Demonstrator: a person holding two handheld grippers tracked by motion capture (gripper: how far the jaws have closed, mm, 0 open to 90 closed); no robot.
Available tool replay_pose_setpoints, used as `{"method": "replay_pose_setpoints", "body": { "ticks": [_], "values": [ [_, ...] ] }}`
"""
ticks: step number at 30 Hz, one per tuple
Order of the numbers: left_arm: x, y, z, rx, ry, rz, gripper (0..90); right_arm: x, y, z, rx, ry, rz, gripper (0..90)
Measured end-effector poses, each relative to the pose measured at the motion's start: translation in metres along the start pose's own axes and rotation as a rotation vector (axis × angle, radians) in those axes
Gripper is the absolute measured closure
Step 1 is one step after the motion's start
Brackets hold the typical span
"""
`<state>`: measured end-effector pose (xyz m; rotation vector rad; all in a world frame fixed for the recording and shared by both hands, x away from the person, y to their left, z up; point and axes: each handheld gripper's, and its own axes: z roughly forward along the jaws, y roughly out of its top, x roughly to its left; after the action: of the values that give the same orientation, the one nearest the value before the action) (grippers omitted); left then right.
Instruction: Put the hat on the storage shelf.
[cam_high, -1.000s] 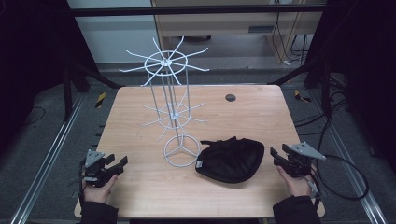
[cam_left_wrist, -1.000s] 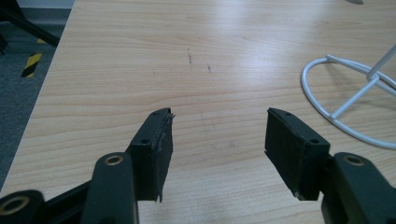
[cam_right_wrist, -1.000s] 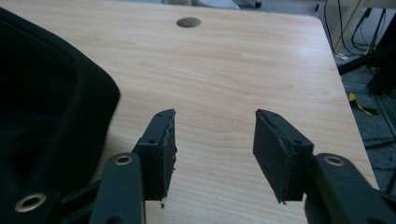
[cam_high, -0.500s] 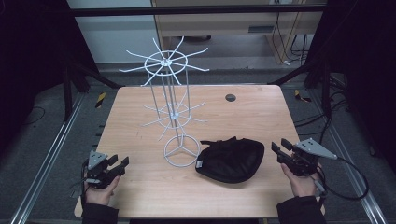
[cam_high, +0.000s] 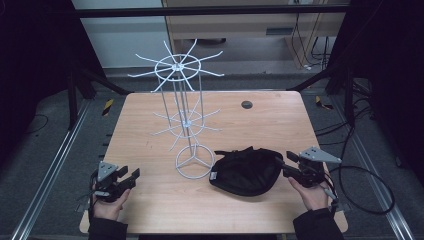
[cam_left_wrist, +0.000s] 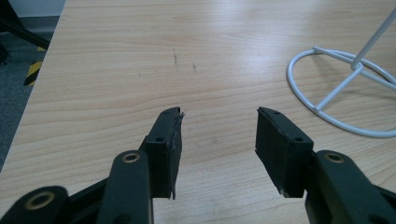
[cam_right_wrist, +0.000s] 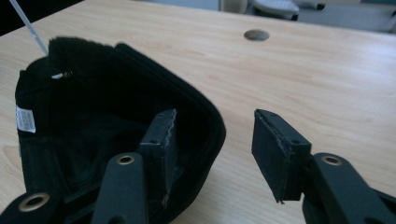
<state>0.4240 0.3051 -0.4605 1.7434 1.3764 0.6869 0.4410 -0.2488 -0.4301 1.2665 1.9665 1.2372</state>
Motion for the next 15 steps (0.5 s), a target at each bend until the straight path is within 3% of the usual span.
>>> {"method": "replay_pose_setpoints", "body": {
  "ticks": [12,15],
  "values": [
    [-0.001,0.0,0.003,0.021,0.002,0.011,50.4,-0.006,-0.008,0.017,0.048,0.061,0.048,65.5],
    [-0.001,0.0,0.004,0.033,0.0,0.019,50.4,-0.006,-0.009,0.02,0.057,0.055,0.056,69.3]
  ]
}}
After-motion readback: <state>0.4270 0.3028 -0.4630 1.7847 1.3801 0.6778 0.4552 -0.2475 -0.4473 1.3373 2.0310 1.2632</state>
